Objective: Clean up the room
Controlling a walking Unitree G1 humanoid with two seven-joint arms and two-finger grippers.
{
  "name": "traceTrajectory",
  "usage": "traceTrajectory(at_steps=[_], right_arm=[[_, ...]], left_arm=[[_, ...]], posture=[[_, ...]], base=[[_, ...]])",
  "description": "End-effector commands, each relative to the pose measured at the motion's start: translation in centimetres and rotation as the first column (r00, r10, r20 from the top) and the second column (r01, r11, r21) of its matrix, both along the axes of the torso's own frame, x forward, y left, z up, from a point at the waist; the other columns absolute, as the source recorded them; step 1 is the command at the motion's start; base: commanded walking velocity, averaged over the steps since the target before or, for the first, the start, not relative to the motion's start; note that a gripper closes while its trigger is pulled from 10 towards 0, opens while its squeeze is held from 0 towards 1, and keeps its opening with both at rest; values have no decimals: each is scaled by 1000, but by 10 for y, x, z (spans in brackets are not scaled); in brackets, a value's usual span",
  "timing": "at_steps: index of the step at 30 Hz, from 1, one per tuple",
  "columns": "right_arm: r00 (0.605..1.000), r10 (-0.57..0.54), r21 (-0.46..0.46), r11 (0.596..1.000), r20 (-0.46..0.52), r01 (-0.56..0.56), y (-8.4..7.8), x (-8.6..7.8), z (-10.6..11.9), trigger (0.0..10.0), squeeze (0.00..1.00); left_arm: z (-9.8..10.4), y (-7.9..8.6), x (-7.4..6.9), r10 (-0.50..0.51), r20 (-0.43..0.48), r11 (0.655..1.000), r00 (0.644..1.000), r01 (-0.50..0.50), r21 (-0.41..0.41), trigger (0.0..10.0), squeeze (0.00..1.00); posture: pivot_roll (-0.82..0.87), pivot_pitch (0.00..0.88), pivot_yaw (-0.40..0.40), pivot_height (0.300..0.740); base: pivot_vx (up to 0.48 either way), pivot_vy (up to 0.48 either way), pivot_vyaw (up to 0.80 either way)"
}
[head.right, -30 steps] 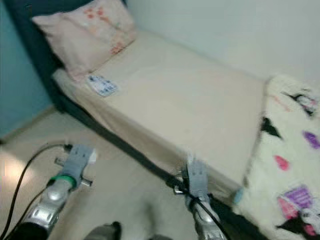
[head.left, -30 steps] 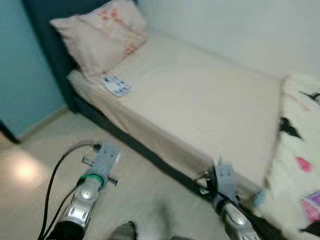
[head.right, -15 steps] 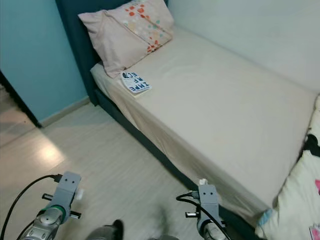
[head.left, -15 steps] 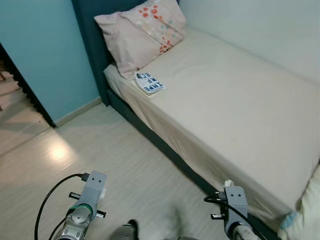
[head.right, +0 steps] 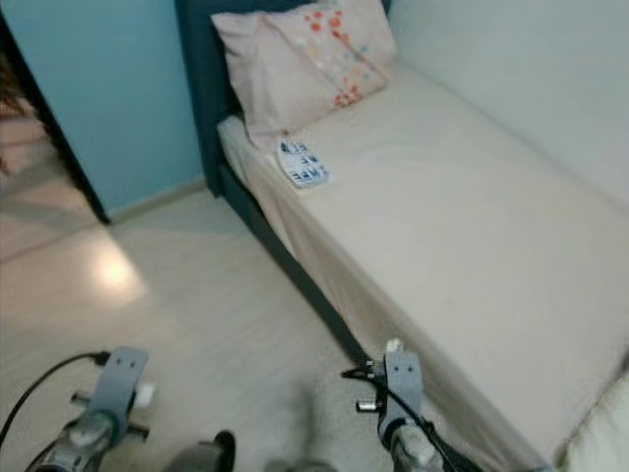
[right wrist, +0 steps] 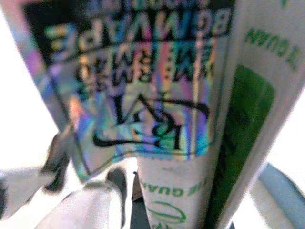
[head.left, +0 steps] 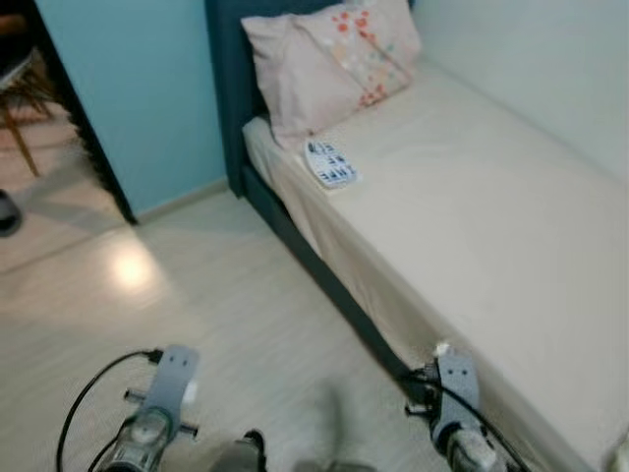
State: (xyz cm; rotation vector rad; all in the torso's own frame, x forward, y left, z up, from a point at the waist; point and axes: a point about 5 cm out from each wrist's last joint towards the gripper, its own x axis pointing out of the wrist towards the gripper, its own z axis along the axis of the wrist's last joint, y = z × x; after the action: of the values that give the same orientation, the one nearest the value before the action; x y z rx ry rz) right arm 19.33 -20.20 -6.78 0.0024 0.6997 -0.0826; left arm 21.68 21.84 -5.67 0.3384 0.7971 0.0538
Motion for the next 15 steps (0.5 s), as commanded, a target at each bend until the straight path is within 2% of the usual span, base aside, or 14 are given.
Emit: traceTrajectory(at_steps=[1,8,15], right_arm=[[999,-24,7,1000,-26,24,-3,-7,-4,10000,0],[999,-41,16,999,-16,41,-2,-6,-4,10000,0],[997,-78,20,997,-1,78,-5,-5,-2,10000,0]], left_arm=[[-7,-2,-9,10,-40,1000,999,-11,-17,10000,0],[-5,-7,-4,-11,-22,1000,1000,11,-21,10000,0],[-2,-8,1,-24,4,999,1000,24,-20,10000,0]], posture=[[53,2,-34,740],[53,2,-34,740],[58,9,-34,740]], base=[[0,0,712],[0,0,695],[423,0,0]])
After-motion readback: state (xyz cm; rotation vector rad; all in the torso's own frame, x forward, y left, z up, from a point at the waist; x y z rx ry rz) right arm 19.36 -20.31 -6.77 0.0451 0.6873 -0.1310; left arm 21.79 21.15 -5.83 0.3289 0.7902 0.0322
